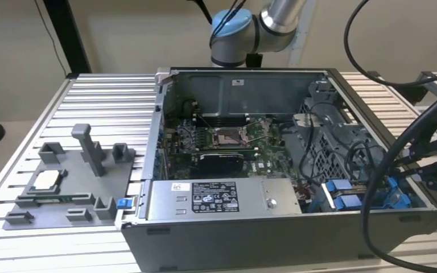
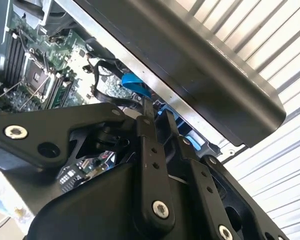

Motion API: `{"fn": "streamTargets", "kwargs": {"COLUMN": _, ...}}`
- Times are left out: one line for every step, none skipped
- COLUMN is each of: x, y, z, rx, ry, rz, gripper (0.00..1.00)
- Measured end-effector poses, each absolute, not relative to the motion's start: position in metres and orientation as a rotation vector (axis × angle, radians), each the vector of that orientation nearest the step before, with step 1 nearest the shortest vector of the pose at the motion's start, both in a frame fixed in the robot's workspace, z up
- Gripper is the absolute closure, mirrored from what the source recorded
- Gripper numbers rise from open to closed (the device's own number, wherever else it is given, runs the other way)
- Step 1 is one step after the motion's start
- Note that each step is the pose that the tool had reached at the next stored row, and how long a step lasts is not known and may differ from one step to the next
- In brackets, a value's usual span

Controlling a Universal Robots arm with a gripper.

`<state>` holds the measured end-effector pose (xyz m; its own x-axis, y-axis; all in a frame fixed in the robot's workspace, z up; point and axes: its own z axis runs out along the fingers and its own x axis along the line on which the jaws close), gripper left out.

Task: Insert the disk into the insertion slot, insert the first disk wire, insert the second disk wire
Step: 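Insert the second disk wire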

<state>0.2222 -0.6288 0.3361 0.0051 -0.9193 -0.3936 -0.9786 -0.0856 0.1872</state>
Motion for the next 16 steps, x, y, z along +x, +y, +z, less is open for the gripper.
{"fn": "streamTargets", "kwargs": {"x": 0.2222, "y": -0.6288, "z": 0.3361, "rx": -2.122, "ry": 2.023, "rz": 0.641, "gripper": 0.0}}
{"fn": "streamTargets", "kwargs": {"x": 0.2222, "y": -0.6288, "z": 0.3361, "rx": -2.121, "ry": 2.021, "rz": 0.642, "gripper": 0.0}}
{"fn": "streamTargets", "kwargs": {"x": 0.2222, "y": -0.6288, "z": 0.336, "rx": -2.119, "ry": 2.019, "rz": 0.645, "gripper": 0.0}}
{"fn": "streamTargets", "kwargs": {"x": 0.2222, "y": -0.6288, "z": 0.336, "rx": -2.117, "ry": 2.016, "rz": 0.648, "gripper": 0.0}}
{"fn": "streamTargets", "kwargs": {"x": 0.2222, "y": -0.6288, "z": 0.3361, "rx": -2.115, "ry": 2.013, "rz": 0.652, "gripper": 0.0}}
{"fn": "streamTargets", "kwargs": {"x": 0.2222, "y": -0.6288, "z": 0.336, "rx": -2.112, "ry": 2.009, "rz": 0.656, "gripper": 1.0}}
{"fn": "streamTargets", "kwargs": {"x": 0.2222, "y": -0.6288, "z": 0.336, "rx": -2.11, "ry": 2.006, "rz": 0.66, "gripper": 1.0}}
{"fn": "streamTargets", "kwargs": {"x": 0.2222, "y": -0.6288, "z": 0.336, "rx": -2.107, "ry": 2.003, "rz": 0.663, "gripper": 1.0}}
{"fn": "streamTargets", "kwargs": {"x": 0.2222, "y": -0.6288, "z": 0.3361, "rx": -2.106, "ry": 2.001, "rz": 0.666, "gripper": 1.0}}
{"fn": "streamTargets", "kwargs": {"x": 0.2222, "y": -0.6288, "z": 0.3361, "rx": -2.104, "ry": 1.999, "rz": 0.669, "gripper": 1.0}}
{"fn": "streamTargets", "kwargs": {"x": 0.2222, "y": -0.6288, "z": 0.3361, "rx": -2.102, "ry": 1.996, "rz": 0.671, "gripper": 1.0}}
{"fn": "streamTargets", "kwargs": {"x": 0.2222, "y": -0.6288, "z": 0.3361, "rx": -2.101, "ry": 1.995, "rz": 0.672, "gripper": 1.0}}
{"fn": "streamTargets", "kwargs": {"x": 0.2221, "y": -0.6288, "z": 0.3361, "rx": -2.101, "ry": 1.995, "rz": 0.672, "gripper": 1.0}}
{"fn": "streamTargets", "kwargs": {"x": 0.2221, "y": -0.6288, "z": 0.3361, "rx": -2.101, "ry": 1.995, "rz": 0.672, "gripper": 1.0}}
{"fn": "streamTargets", "kwargs": {"x": 0.2222, "y": -0.6288, "z": 0.3362, "rx": -2.101, "ry": 1.995, "rz": 0.672, "gripper": 1.0}}
{"fn": "streamTargets", "kwargs": {"x": 0.2222, "y": -0.6288, "z": 0.3366, "rx": -2.102, "ry": 1.995, "rz": 0.672, "gripper": 1.0}}
